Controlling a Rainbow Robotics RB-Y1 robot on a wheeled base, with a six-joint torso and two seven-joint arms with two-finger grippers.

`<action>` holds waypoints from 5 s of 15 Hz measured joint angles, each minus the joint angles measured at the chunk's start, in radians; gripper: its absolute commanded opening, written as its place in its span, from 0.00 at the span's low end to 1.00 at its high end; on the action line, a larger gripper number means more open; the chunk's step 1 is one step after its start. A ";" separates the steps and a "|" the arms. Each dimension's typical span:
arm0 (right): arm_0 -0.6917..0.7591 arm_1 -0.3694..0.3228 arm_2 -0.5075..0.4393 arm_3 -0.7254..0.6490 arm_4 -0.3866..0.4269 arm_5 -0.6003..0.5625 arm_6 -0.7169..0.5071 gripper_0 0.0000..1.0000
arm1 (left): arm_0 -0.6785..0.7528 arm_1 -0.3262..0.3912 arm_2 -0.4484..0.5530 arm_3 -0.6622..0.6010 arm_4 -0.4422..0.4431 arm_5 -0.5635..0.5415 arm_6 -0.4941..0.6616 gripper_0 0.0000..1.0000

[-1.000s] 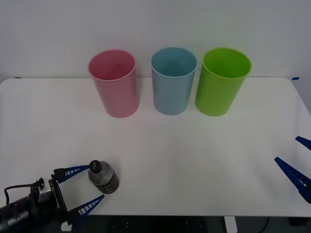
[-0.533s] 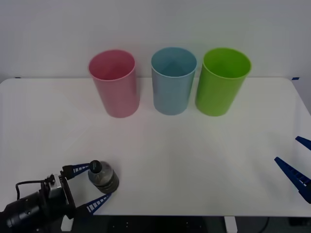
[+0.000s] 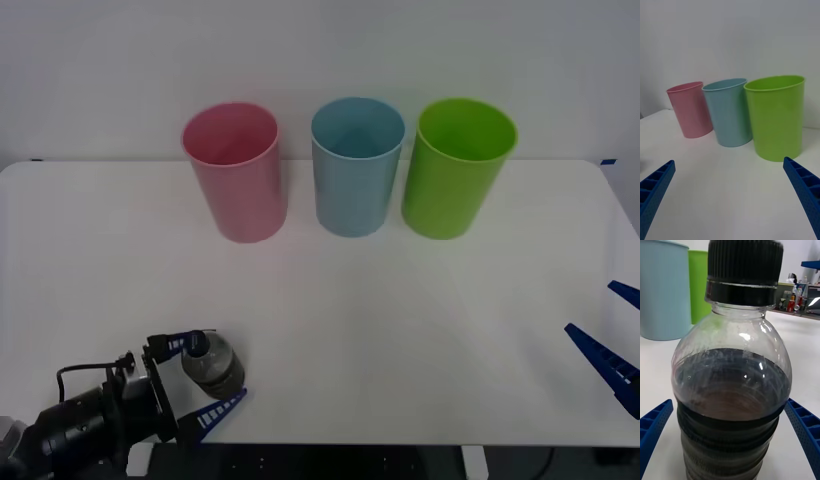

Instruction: Grasp the object on the table and drop it into the matching bin: aluminum can to the light blue bin, PET bottle to the pink bin.

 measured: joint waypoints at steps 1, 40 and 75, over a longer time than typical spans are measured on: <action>0.000 0.000 0.000 0.000 0.000 0.000 0.000 1.00 | -0.001 -0.006 0.001 0.001 -0.003 0.003 0.000 0.95; 0.000 0.000 0.000 0.000 0.000 0.000 0.000 1.00 | 0.013 0.071 0.289 -0.448 0.255 0.369 0.627 0.00; 0.000 0.000 0.000 0.000 0.000 0.000 0.000 1.00 | -0.823 0.086 0.072 0.001 -0.370 0.423 0.825 0.23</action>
